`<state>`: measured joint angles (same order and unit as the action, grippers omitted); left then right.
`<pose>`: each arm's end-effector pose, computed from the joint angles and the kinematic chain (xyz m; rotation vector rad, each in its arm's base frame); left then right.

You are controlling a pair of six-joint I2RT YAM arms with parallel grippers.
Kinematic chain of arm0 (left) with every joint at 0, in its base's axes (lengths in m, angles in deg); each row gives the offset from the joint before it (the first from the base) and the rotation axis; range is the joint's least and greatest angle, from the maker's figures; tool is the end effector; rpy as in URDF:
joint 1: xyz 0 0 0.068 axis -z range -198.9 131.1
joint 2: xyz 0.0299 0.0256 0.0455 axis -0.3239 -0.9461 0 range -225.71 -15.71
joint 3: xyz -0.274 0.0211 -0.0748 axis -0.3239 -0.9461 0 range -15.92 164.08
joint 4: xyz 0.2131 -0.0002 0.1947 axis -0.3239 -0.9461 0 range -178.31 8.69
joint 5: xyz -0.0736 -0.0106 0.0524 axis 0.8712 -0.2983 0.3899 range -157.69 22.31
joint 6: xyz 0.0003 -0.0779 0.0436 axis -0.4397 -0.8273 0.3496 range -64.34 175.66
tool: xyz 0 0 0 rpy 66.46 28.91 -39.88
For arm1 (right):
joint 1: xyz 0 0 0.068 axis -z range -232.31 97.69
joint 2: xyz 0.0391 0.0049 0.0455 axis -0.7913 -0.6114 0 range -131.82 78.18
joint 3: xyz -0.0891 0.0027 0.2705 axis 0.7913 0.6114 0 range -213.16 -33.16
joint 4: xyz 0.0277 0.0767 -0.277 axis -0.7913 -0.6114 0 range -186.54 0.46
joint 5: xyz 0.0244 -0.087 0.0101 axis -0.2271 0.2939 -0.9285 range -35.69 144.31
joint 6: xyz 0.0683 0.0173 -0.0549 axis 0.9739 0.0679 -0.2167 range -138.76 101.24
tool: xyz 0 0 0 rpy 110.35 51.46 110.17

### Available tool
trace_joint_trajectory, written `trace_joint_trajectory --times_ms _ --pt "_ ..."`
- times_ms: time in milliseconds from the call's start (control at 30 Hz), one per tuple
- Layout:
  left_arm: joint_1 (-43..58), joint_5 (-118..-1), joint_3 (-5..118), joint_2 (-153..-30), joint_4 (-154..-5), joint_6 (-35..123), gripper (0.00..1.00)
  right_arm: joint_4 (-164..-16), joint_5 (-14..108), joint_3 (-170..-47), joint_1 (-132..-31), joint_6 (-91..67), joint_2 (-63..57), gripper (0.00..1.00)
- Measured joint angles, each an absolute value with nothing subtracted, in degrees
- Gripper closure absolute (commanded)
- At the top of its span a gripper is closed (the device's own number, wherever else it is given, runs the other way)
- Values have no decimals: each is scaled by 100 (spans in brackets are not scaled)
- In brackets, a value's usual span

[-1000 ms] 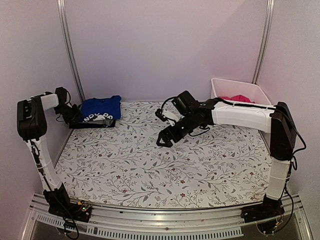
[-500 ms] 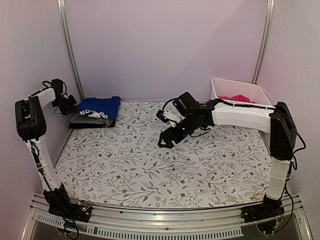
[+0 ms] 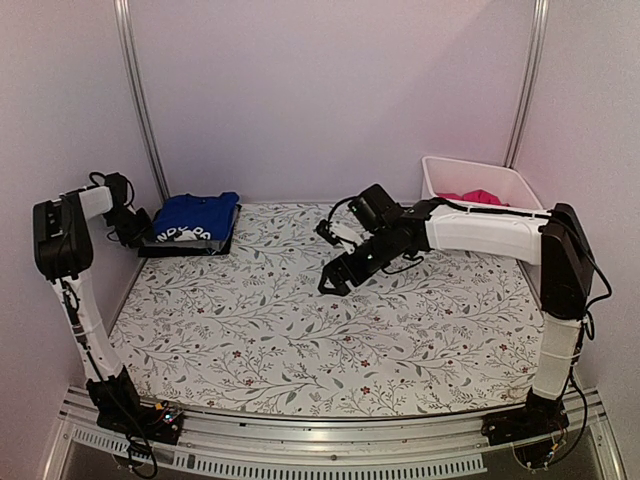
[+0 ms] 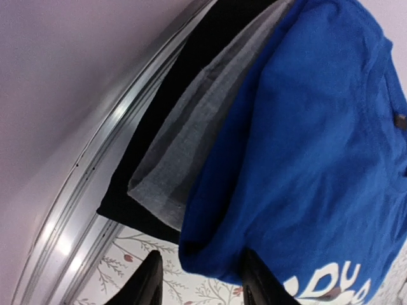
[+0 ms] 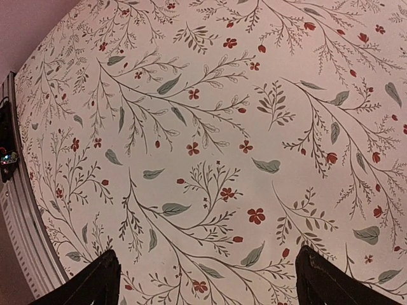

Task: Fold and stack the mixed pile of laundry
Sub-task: Adjust the square-folded T-shirt at the corner of the board, then pick up the crumpled trousers from the bin.

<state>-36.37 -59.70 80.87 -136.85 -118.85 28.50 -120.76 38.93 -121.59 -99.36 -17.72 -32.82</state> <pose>0.4890 0.1424 0.1570 -0.9649 2.4732 -0.2407 0.3144 0.3687 0.2001 -1.1186 2.3414 0.6650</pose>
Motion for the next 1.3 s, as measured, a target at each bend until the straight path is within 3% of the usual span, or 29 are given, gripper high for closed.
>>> trace_joint_trajectory --times_ms 100,133,167,567,800,900,1033,1167,1300 --pt "-3644 -6112 8011 -13703 -11916 2880 23 -12076 3895 -12159 -9866 -1770 -3264 4" --pt "-3639 -6171 8008 -13692 -11920 2939 4 -12076 3893 -12159 -9833 -1768 -3256 3" --pt "-3611 -6226 8002 -13670 -11918 3001 1 -12074 3893 -12159 -9800 -1768 -3243 3" --pt "-2789 -6792 7980 -11786 -11546 3440 0 -12076 4350 -12574 -9059 -1772 -2797 1" --pt "-2632 -5325 7488 -10396 -9719 2953 0 -11711 4671 -12832 -8331 -1626 -2204 1" --pt "-2464 -4877 7766 -10599 -9627 2765 0 -11440 4636 -12668 -7936 -1394 -1857 1" --pt "-1580 -5203 8072 -11183 -9870 3219 0 -11259 4396 -12486 -7160 -1068 -1485 1" --pt "-544 -5233 7549 -11292 -9970 3420 0 -11235 4278 -12430 -6222 -819 -1372 1" --pt "-346 -5017 7176 -11285 -9931 3315 0 -11298 4188 -12554 -5129 -559 -1492 1"
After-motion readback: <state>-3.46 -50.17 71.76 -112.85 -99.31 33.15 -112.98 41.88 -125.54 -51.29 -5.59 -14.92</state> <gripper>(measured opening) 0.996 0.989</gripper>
